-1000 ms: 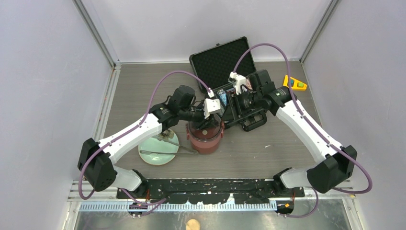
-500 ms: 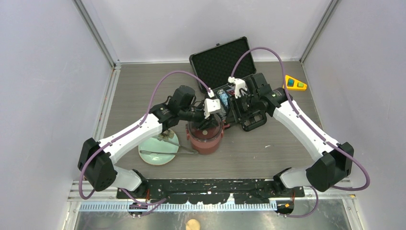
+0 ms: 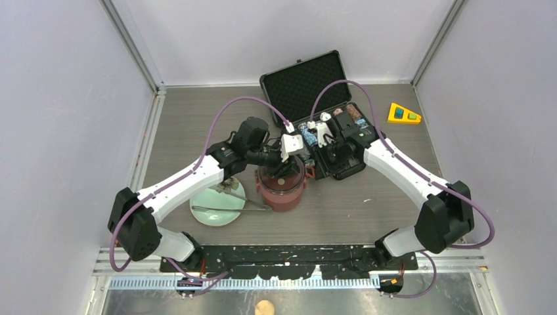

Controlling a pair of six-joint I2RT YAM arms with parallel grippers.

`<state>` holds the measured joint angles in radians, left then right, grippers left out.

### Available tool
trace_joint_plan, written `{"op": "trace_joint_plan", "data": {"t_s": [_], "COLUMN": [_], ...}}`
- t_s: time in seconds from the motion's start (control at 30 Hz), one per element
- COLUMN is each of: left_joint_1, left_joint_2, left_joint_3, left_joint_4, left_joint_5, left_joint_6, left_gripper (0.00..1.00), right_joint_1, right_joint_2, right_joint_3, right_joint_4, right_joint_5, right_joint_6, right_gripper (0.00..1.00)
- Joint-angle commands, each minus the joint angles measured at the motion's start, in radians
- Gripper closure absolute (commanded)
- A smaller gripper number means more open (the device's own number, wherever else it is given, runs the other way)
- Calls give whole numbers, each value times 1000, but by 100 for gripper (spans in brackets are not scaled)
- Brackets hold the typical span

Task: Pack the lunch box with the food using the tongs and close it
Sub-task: Close the fastener on the packing box.

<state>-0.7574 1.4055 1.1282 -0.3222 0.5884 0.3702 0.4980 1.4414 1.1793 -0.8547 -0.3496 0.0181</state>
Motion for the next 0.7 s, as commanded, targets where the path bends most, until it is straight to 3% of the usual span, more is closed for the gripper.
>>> {"op": "trace_joint_plan", "data": {"t_s": [0.0, 0.17, 0.3, 0.47, 0.67], "left_joint_1": [-5, -5, -5, -9, -16], "left_joint_2": [79, 87, 91, 100, 110], "left_joint_3": [-78, -85, -92, -96, -100], "left_joint_4": [-245, -237, -234, -228, -220], "left_joint_5": [-75, -75, -69, -65, -64], "left_joint_6": [7, -3, -14, -26, -40], "left_gripper": [64, 65, 66, 66, 66], "right_joint_1": [27, 101, 154, 185, 196], "right_joint_2": [-47, -47, -33, -43, -21], "right_joint_3": [-34, -98, -94, -123, -89], "right_joint_4": [58, 142, 185, 266, 279], "right_joint_5": [141, 246, 306, 252, 214], "right_joint_6": [-31, 14, 72, 162, 243], "right_gripper": [69, 70, 65, 55, 52]}}
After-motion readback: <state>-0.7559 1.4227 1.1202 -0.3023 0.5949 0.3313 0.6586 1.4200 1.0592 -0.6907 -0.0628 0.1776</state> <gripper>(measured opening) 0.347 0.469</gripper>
